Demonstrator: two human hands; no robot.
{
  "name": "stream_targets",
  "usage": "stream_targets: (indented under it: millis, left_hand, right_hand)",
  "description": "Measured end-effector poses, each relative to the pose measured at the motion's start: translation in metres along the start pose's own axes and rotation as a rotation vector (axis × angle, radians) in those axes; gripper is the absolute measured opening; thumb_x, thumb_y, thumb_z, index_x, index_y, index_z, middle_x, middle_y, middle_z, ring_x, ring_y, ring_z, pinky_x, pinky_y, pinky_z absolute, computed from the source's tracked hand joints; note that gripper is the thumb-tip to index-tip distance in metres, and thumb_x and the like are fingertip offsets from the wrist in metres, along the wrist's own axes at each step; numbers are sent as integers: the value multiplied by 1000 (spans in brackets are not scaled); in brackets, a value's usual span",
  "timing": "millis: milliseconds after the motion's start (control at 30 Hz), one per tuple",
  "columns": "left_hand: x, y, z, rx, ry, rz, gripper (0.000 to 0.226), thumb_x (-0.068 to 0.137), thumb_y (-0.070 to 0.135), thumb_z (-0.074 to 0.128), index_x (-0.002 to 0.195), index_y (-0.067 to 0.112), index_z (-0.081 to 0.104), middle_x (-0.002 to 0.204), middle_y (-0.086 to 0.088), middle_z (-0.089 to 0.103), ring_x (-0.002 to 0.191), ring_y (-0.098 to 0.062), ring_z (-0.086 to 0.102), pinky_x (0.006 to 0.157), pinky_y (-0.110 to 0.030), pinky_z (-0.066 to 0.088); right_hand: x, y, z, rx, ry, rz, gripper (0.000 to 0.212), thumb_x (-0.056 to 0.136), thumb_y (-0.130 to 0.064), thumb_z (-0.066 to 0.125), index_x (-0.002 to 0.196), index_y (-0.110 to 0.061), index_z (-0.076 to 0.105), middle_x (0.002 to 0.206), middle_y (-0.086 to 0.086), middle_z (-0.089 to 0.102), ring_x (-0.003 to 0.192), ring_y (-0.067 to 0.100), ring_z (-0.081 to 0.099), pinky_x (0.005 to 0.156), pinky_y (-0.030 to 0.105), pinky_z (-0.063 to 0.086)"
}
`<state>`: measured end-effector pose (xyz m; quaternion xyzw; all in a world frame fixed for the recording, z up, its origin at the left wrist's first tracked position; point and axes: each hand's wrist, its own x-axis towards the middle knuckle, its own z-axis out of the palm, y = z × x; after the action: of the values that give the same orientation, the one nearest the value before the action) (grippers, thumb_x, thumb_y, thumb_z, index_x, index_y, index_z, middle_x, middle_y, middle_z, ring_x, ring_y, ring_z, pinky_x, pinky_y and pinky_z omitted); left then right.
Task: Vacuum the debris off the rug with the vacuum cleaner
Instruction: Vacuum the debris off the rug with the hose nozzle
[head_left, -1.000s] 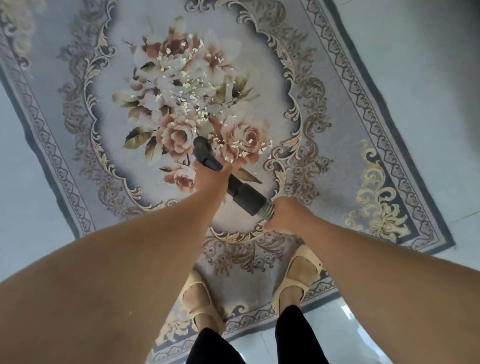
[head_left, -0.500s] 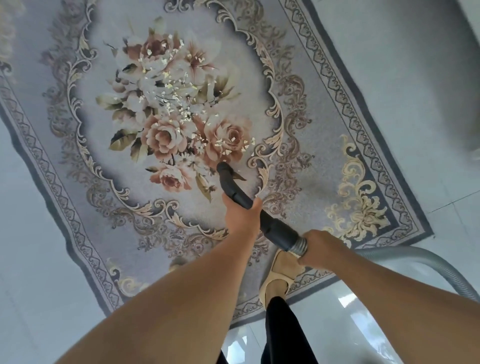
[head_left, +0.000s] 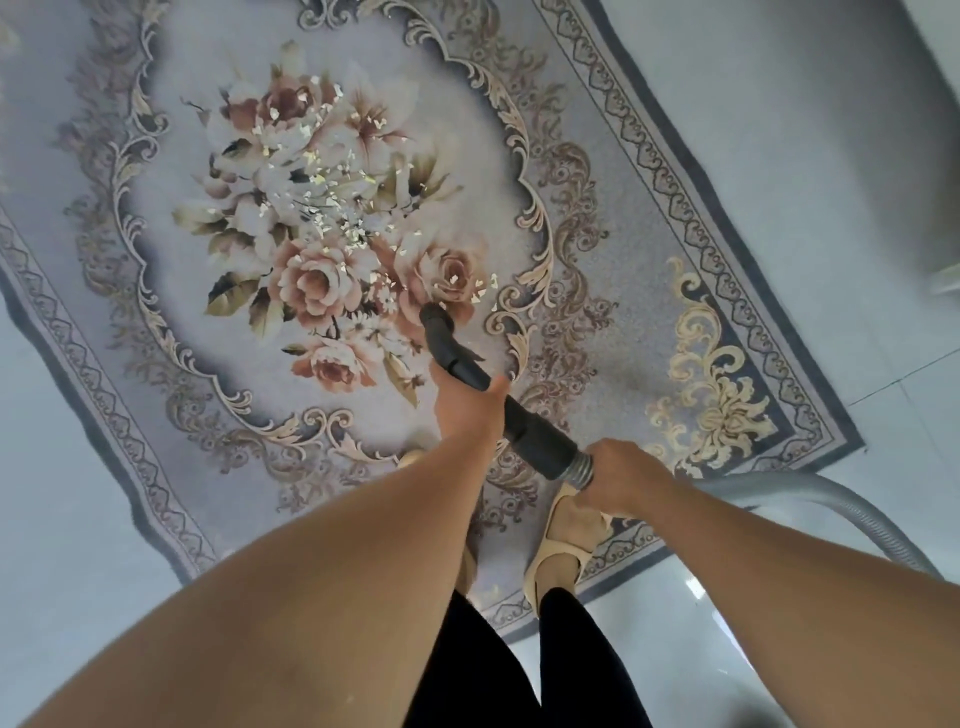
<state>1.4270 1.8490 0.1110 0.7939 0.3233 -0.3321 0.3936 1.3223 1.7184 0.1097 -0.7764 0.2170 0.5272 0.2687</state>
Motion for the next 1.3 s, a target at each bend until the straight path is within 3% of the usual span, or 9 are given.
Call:
stream_targets:
  millis: [133,267,367,533,733,867,933,1067,1300]
  left_hand:
    - [-24,-24,9,-17,-47,-41,77,89,30,65,150,23,19,119,-3,58,84,-17,55,66,-28,48]
    - [-6,-15,1,30,-54,2,79,87,30,66,150,24,19,119,-5,59,87,-21,59,63,-30,53]
    - [23,12,-16,62,-26,82,78,86,28,66,149,24,21,111,-2,57,83,-21,59,55,-26,52]
    - [62,46,-40,58,8,92,76,82,30,71,145,23,31,117,-4,58,95,-24,61,79,-39,58]
    - [31,8,-31,116,-39,86,74,85,29,66,147,22,25,117,-5,59,86,-23,60,64,-33,57]
    - [-2,-25,-15,163,-83,45,79,87,33,64,150,22,18,121,-8,59,94,-28,63,71,-38,58]
    - [-9,-29,-10,184,-98,40,81,89,33,63,152,22,13,120,-9,60,95,-29,64,66,-35,56]
    - [5,-7,-8,165,-104,97,81,87,31,65,151,25,15,121,-7,60,96,-28,64,69,-36,57]
    - [53,39,-11,157,-45,144,94,67,36,73,148,30,23,133,-7,51,83,-22,64,42,-25,54]
  right_hand:
    - [-23,20,13,-35,-27,49,37,73,-27,71,108,-13,64,85,1,61,87,23,67,73,27,50]
    - [-17,3,14,19,15,33,32,78,-28,70,105,-13,63,83,0,60,87,25,66,73,27,47]
    - [7,-26,6,76,85,-17,31,76,-29,71,100,-11,64,76,-2,60,81,23,65,78,32,53]
    - [34,-66,-12,128,139,-74,31,74,-29,74,98,-13,60,73,-2,54,77,23,60,73,31,50]
    - [10,-40,21,124,66,-6,35,72,-27,75,102,-15,62,82,-1,64,79,20,64,76,31,52]
    - [-16,-6,45,79,25,21,26,75,-26,69,97,-16,60,70,-6,56,74,20,61,69,26,46]
    - [-22,0,48,63,22,40,16,76,-24,67,89,-18,60,68,-6,55,75,21,60,68,26,45]
    - [-8,-9,33,121,62,24,28,75,-25,70,100,-14,63,73,-5,60,74,19,62,74,29,51]
    - [21,-40,1,192,112,-6,28,73,-29,75,90,-14,58,72,0,58,71,21,61,68,30,47]
